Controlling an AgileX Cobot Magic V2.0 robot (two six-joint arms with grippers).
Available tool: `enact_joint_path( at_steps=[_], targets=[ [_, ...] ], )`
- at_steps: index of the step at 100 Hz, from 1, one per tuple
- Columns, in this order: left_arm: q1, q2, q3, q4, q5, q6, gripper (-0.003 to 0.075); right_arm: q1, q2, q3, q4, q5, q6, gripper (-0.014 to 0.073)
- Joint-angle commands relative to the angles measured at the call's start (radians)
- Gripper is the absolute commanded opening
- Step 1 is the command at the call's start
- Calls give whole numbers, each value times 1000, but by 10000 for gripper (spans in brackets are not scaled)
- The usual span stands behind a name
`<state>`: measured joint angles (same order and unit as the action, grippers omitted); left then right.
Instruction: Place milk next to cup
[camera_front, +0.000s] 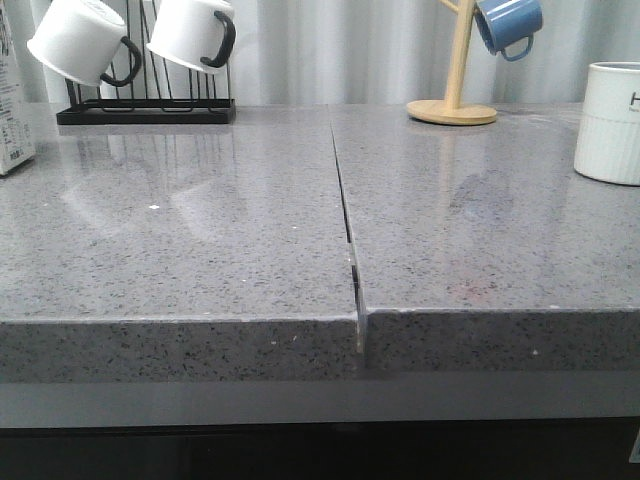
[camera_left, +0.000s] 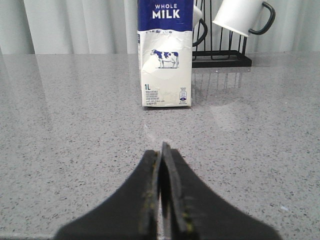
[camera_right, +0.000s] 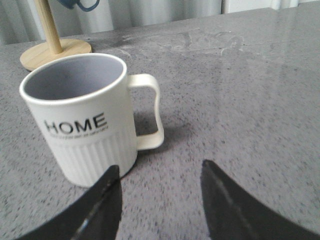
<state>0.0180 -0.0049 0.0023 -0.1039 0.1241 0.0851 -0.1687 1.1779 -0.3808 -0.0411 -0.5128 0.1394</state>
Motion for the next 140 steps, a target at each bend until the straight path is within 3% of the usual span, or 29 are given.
enact_joint_path(
  at_steps=[1,42,123,131,140],
  targets=[
    [-5,-33,33,-10,-83,-9,-21,-9,52,-75,-33,-90,-15,383],
    [-5,-33,33,-10,-83,-9,-21,-13,279,-190,-8,-157,-15,383],
    [-5,-33,33,-10,-83,-9,-21,-39,481,-386,-16,-164,-18,379],
    [-5,-33,33,-10,-83,-9,-21,-39,497,-401,-23,-162,-18,309],
    [-5,-33,33,-10,-83,-9,-21,-39,505,-409,-24,-162,-18,111]
  ],
)
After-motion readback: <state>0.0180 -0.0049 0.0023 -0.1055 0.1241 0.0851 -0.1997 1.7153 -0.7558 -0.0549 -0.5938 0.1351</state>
